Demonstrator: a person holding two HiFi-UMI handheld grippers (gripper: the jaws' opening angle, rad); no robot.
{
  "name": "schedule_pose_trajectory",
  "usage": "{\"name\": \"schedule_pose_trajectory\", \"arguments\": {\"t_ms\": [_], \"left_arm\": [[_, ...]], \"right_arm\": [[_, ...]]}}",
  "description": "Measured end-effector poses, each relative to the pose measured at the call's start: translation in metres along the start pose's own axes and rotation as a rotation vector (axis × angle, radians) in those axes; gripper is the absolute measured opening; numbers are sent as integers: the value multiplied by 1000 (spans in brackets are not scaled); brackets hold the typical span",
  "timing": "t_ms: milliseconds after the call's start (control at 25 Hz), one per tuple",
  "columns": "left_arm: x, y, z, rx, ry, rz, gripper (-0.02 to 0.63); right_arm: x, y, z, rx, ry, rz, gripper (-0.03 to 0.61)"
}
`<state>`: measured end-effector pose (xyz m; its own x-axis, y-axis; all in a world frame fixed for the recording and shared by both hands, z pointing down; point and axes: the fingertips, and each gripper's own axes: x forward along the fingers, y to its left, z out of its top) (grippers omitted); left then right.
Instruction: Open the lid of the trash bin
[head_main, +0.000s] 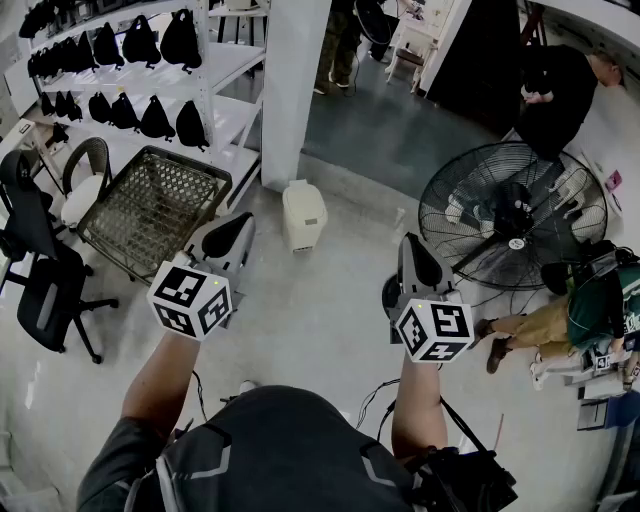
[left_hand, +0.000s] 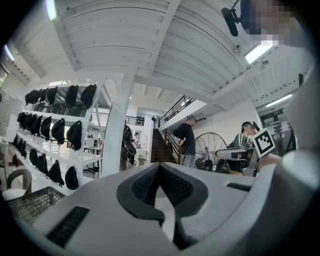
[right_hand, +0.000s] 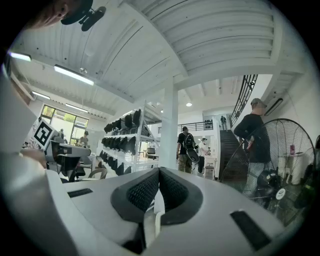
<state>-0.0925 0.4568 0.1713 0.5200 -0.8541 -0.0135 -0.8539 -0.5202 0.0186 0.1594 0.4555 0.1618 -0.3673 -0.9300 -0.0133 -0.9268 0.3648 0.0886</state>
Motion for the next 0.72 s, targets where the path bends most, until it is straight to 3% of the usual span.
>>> {"name": "schedule_pose_trajectory", "arguments": {"t_ms": [520,720], "left_arm": [[-4,0,8,-8,-1,-10,8],[-9,4,1,1,29,-29,8]], "right_arm": [[-3,2,2,7,13,-4,25],[-6,9,7,0,-11,-50,26]]}}
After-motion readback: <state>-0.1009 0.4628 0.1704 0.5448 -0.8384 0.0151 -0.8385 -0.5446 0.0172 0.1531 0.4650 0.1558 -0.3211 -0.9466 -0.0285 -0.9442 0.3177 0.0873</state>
